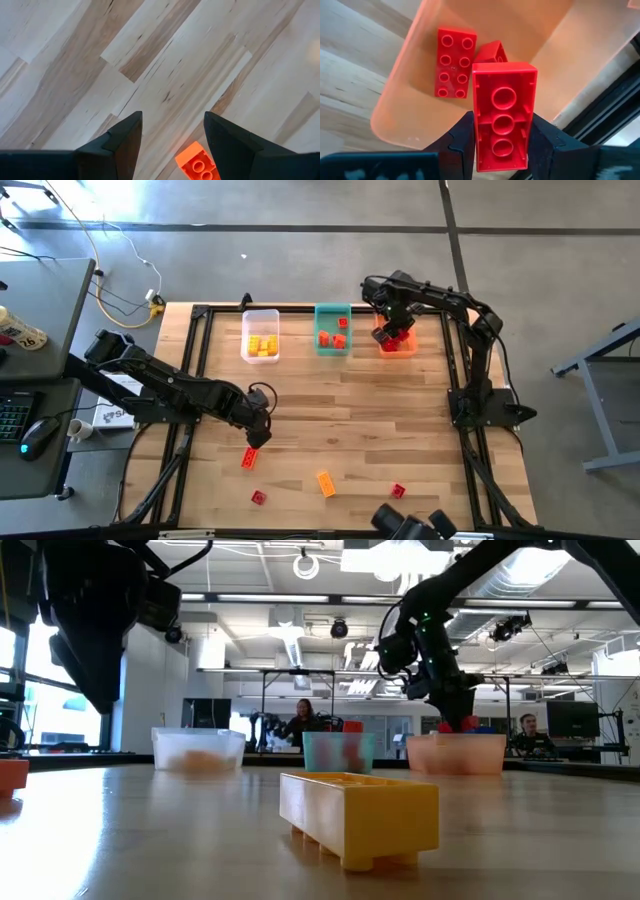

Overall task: Sort & place blocks by color
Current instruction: Put the red game piece into the orange bin, then put the yellow game piece into the transparent bin

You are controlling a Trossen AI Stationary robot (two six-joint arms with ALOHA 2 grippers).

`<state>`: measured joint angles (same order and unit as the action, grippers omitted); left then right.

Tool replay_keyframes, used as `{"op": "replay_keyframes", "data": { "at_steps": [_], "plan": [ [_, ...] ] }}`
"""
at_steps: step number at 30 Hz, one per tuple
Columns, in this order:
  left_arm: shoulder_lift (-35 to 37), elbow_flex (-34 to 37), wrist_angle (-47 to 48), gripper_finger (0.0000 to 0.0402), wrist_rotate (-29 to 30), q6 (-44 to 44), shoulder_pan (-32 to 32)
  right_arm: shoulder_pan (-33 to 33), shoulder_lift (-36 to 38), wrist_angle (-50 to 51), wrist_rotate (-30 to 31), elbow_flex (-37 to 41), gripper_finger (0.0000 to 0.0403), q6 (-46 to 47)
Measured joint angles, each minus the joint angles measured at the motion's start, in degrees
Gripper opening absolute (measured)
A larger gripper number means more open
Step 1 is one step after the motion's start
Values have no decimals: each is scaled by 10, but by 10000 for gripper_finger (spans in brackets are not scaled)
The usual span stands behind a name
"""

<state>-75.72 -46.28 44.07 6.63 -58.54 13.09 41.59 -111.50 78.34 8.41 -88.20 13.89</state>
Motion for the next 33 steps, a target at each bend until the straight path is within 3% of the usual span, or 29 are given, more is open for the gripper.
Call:
{"op": "replay_keyframes", "data": {
  "at_steps": [6, 12, 15, 25, 33],
  "plan": [
    [0, 0, -10, 200, 0, 0, 0, 10, 0, 0, 2, 0, 113, -14],
    [0, 0, -10, 200, 0, 1, 0, 3, 0, 8, 40, 0, 218, -24],
    [0, 0, -10, 200, 0, 2, 0, -1, 2, 15, 49, 0, 249, -12],
    [0, 0, -10, 200, 0, 2, 0, -21, 61, 26, 48, 0, 252, 38],
    [0, 0, -10, 200, 4, 2, 0, -85, 129, 27, -8, 0, 247, 122]
  ]
}}
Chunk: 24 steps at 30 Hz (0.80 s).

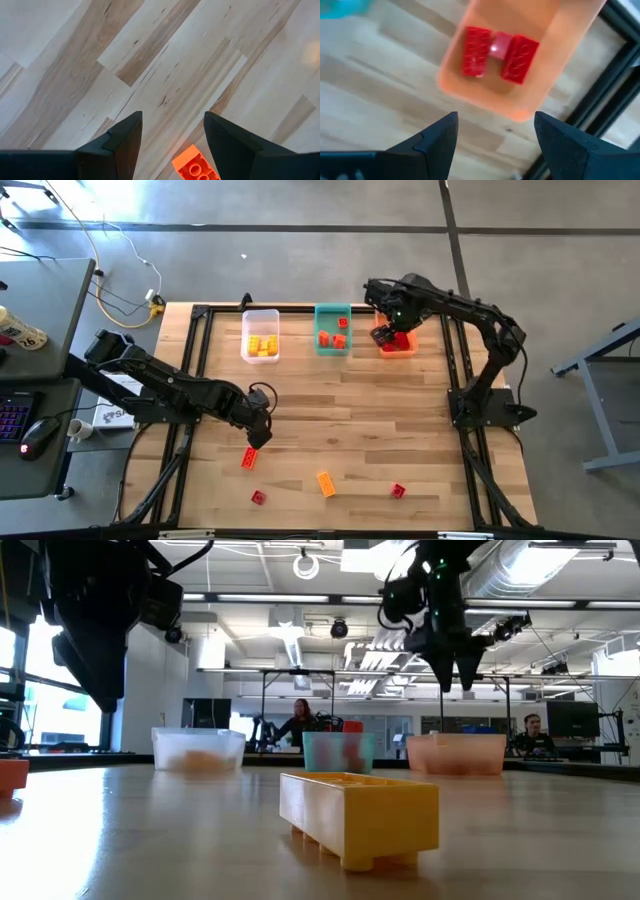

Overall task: Sort & place blocks by color
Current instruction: Put the yellow game piece into the transparent bin

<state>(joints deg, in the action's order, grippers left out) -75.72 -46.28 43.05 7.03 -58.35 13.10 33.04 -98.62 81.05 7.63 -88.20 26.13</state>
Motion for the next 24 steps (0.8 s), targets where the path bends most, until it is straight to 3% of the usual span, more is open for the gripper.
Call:
{"op": "replay_keyframes", "data": {
  "at_steps": [14, 24],
  "plan": [
    [0, 0, -1, 200, 40, 15, 0, -203, 47, -19, -52, 0, 247, 210],
    [0, 0, -2, 200, 26, 41, 0, -359, 47, -134, -53, 0, 248, 345]
  ]
}}
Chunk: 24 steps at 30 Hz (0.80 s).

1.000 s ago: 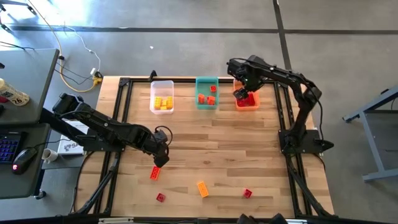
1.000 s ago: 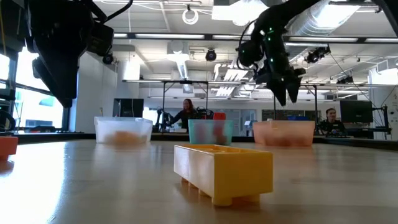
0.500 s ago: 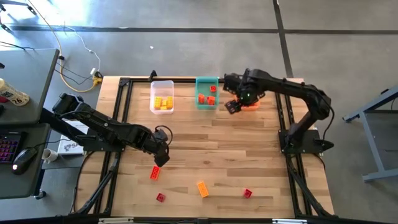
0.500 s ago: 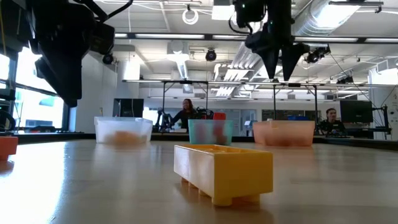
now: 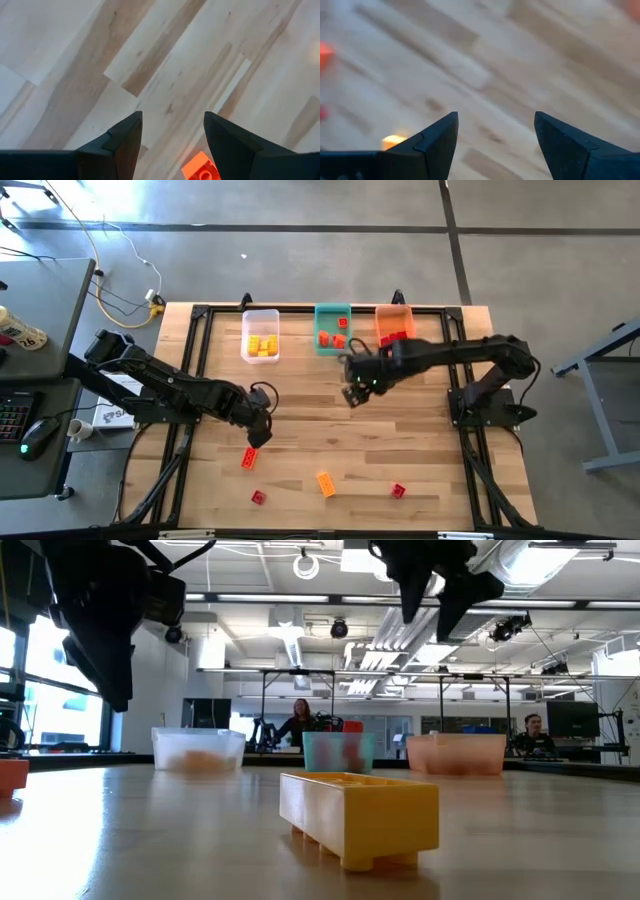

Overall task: Sort & place blocks by color
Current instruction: Put the yellow game piece into the transparent bin

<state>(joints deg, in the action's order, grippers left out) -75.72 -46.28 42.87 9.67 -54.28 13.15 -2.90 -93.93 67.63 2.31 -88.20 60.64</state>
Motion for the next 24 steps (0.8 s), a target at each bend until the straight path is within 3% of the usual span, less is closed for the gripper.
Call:
{"op": "replay_keyframes", "data": {
  "at_steps": [11, 24],
  "plan": [
    [0, 0, -1, 200, -37, -50, 23, -115, 0, -215, 21, 0, 248, 23],
    [0, 0, -8, 200, -80, -132, 87, -219, 0, -427, 97, 0, 248, -53]
  ]
}}
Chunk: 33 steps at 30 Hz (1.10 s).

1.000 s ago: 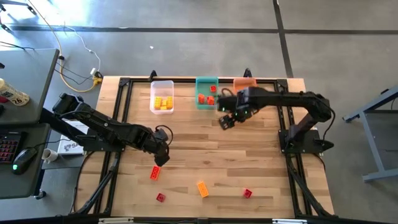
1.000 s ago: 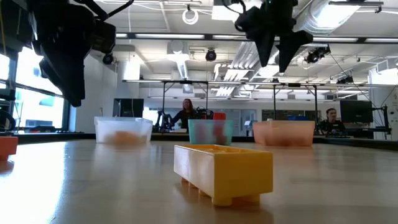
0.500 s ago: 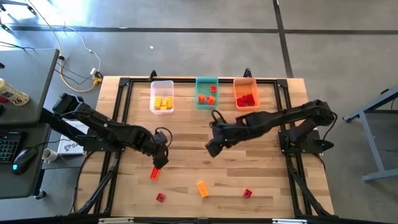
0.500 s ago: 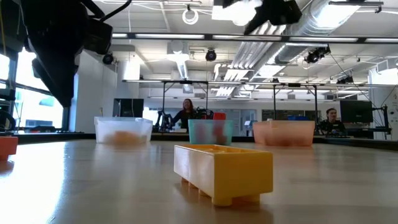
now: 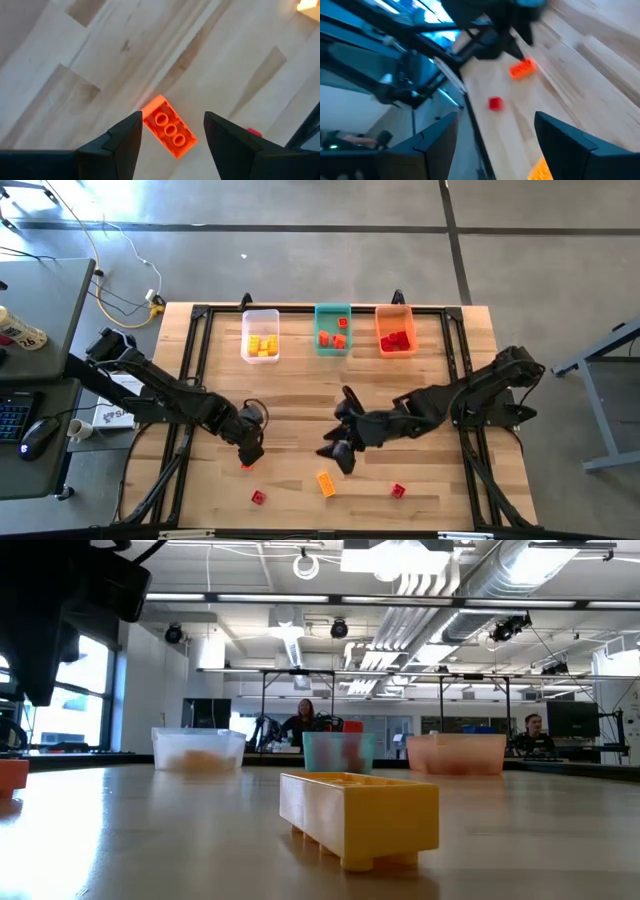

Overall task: Sort & place blocks by color
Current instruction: Put the yellow game piece into the transparent bin

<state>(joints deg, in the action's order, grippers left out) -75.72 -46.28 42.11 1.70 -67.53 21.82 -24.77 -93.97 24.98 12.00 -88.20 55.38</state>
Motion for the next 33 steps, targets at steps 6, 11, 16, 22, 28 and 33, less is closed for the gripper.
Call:
{"op": "replay_keyframes", "data": {
  "at_steps": [6, 11, 16, 22, 28, 33],
  "plan": [
    [0, 0, 0, 200, 0, -43, 38, -30, 0, -108, 31, 0, 248, -34],
    [0, 0, 0, 200, 0, -78, 70, -48, 0, -174, 52, 0, 248, -66],
    [0, 0, 0, 200, 1, -103, 99, -58, 0, -175, 71, 0, 248, -65],
    [0, 0, 0, 200, 4, -131, 121, -61, -6, -192, 73, 0, 248, -64],
    [0, 0, 1, 200, 4, -135, 129, -60, -24, -197, 67, 0, 248, -61],
    [0, 0, 1, 200, 13, -139, 129, -61, -53, -171, 51, 0, 248, -28]
  ]
}}
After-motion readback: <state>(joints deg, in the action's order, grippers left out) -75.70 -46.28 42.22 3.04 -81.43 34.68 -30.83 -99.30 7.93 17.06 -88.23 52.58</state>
